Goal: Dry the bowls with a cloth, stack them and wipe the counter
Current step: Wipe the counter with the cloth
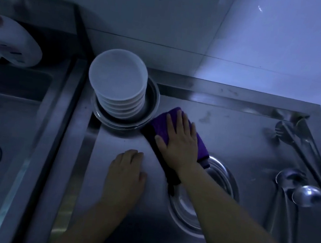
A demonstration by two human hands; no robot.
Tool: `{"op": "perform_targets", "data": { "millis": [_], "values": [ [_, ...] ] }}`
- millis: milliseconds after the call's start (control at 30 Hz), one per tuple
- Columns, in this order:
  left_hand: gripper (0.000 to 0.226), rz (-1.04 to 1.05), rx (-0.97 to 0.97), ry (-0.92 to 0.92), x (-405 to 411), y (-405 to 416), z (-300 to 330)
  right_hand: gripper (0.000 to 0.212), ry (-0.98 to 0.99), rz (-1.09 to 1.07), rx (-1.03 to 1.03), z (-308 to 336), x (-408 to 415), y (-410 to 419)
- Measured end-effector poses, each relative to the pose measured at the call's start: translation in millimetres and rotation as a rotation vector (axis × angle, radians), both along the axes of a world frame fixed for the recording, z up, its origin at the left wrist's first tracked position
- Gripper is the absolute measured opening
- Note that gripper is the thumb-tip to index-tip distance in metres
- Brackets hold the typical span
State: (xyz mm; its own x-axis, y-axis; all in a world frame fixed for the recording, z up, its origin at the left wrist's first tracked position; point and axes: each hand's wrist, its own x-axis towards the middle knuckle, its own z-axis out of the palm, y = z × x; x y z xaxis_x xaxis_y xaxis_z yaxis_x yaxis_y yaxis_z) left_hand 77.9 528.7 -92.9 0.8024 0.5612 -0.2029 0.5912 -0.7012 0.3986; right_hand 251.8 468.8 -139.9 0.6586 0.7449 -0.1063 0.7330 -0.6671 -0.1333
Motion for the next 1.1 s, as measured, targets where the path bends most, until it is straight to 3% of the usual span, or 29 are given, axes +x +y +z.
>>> {"op": "perform_targets", "data": {
  "millis": [200, 367, 633, 867, 967, 1100],
  "values": [
    [0.057, -0.128, 0.117, 0.071, 48.7, -43.4, -0.4, 0.078, -0.011, 0.094, -0.002, -4.5, 62.0, 20.0],
    [0.058, -0.126, 0.188, 0.122, 77.8, -66.1, 0.5, 0.077, -0.017, 0.094, 0.026, -3.0, 93.2, -21.8],
    [0.062, -0.065, 0.161, 0.301, 81.6, -76.7, -9.5, 0.077, -0.033, -0.282, -0.027, 4.8, 153.8, -113.1],
    [0.055, -0.091, 0.131, 0.266, 79.3, -68.6, -13.3, 0.092, 0.045, -0.687, 0.021, 5.2, 147.0, -83.9],
    [0.058, -0.096, 0.148, 0.295, 78.2, -68.8, -17.9, 0.104, 0.023, -0.577, 0.072, 1.1, 134.9, -52.6],
    [0.062, -0.082, 0.146, 0.313, 81.3, -69.0, -24.1, 0.089, -0.066, -0.105, 0.135, -2.0, 112.0, 3.9]
  ]
}}
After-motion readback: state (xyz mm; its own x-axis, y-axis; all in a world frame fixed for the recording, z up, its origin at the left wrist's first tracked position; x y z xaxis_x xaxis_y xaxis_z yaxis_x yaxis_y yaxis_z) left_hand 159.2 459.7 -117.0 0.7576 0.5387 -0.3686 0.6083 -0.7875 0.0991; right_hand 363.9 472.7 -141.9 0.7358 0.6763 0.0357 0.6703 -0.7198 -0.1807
